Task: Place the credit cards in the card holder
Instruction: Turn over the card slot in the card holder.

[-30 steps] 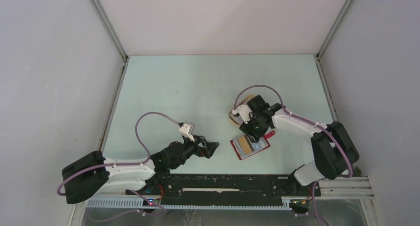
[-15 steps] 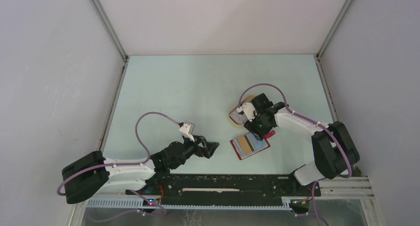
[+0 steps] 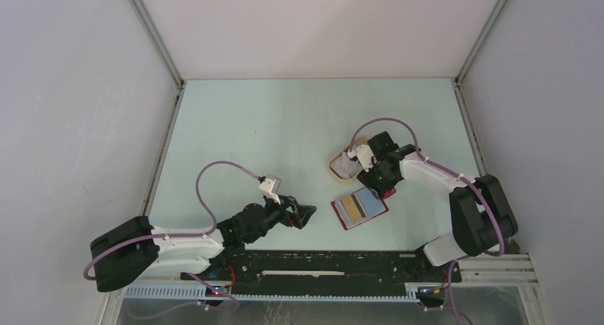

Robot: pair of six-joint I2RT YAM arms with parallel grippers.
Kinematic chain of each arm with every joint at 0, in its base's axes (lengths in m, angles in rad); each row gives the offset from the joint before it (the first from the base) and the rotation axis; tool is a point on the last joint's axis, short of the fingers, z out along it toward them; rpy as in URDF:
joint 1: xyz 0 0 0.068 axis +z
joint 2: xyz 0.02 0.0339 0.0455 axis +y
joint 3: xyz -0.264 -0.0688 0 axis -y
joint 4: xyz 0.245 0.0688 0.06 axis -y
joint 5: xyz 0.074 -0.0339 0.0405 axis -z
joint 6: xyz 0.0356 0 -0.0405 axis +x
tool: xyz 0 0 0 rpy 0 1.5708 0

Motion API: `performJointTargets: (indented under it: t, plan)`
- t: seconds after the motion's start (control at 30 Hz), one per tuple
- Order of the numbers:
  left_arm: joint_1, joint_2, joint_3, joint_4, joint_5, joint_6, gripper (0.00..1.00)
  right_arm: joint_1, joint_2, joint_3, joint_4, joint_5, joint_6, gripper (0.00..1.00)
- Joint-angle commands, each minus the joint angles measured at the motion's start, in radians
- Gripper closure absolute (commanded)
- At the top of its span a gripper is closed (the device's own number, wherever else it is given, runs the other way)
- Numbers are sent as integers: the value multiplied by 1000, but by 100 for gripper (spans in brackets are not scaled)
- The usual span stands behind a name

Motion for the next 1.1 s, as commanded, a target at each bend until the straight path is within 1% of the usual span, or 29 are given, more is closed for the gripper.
performJointTargets:
  t: [0.0, 0.3, 0.47, 0.57, 0.67, 0.73, 0.8, 0.83, 0.87, 0.9, 0.97, 1.03, 1.07]
  plan:
    - [4, 5, 54, 44, 14, -10, 2, -27, -36, 12, -8, 6, -18, 36]
    - [4, 13, 65, 48, 40, -12, 2, -69, -71, 11, -14, -18, -25, 36]
    - [4, 40, 84, 59, 78, -13, 4, -83, -145, 12, -8, -40, -33, 36]
    - [4, 61, 92, 70, 94, -15, 6, -93, -228, 12, -6, -127, -45, 36]
    - [4, 75, 98, 79, 102, -17, 6, -98, -288, 12, -25, -280, -62, 36]
    - [4, 86, 104, 84, 107, -19, 6, -95, -291, 12, -35, -365, -62, 37]
    - [4, 101, 108, 94, 113, -22, 7, -82, -271, 12, -38, -397, -58, 38]
    - [4, 110, 112, 100, 119, -24, 8, -71, -256, 13, -39, -397, -55, 40]
    - [4, 120, 116, 109, 126, -28, 8, -61, -236, 15, -40, -392, -51, 45]
    - [4, 132, 119, 118, 133, -31, 9, -52, -212, 21, -43, -387, -46, 51]
    - [4, 160, 127, 136, 150, -37, 12, -32, -159, 33, -48, -361, -36, 67]
    - [4, 188, 135, 153, 170, -43, 13, -13, -104, 42, -52, -324, -30, 78]
    - [4, 201, 141, 161, 178, -46, 14, -7, -80, 45, -53, -309, -26, 82]
